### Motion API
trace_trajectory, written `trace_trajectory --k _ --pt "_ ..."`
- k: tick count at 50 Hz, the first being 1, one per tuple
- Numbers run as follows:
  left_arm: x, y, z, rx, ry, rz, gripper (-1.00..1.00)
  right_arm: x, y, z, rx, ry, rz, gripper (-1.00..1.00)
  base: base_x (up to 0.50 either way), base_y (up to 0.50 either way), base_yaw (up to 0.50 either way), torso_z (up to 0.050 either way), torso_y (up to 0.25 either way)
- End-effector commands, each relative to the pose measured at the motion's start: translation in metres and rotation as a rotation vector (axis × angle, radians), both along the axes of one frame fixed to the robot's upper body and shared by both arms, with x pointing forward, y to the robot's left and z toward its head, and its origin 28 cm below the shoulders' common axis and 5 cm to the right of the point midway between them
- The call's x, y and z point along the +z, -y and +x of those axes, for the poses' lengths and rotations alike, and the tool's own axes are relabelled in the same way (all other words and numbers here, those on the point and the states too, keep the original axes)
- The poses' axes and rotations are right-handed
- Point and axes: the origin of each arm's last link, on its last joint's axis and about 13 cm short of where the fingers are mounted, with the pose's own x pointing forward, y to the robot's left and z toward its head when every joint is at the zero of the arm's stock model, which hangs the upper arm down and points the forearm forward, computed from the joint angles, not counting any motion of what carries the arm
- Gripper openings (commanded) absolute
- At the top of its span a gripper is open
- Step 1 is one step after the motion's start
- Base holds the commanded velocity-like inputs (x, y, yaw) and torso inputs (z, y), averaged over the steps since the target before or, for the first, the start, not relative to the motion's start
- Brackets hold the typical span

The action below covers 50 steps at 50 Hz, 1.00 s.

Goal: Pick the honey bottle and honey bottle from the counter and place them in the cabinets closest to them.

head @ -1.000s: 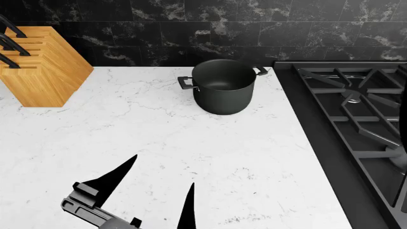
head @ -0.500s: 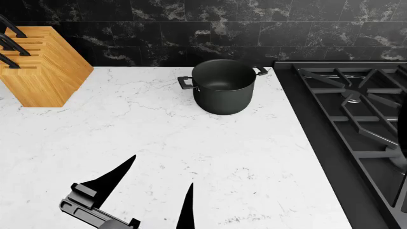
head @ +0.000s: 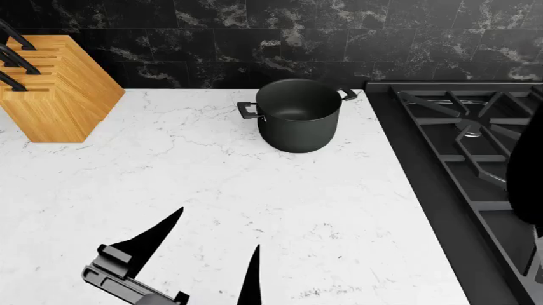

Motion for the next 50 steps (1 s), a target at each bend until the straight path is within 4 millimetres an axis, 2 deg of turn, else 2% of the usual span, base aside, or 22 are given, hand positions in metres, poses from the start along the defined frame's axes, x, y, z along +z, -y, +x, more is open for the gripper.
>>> trace_trajectory --k 1,13,39,50 --pt "0.000 0.001 0.000 -0.002 0.000 0.002 1.00 -0.010 0.001 -0.009 -0.004 -0.024 0.014 1.00 0.00 0.00 0.00 0.000 0.000" --pt "0.001 0.001 0.001 0.000 0.001 -0.001 1.00 -0.044 0.002 -0.017 0.002 -0.104 0.023 1.00 0.00 0.00 0.00 0.000 0.000" --pt "0.000 0.003 0.001 0.009 -0.005 -0.008 1.00 -0.135 0.003 -0.007 0.050 -0.302 -0.073 1.00 0.00 0.00 0.00 0.000 0.000" --pt "0.001 0.003 0.001 0.009 -0.005 -0.007 1.00 -0.170 0.003 -0.012 0.080 -0.378 -0.120 1.00 0.00 0.00 0.00 0.000 0.000"
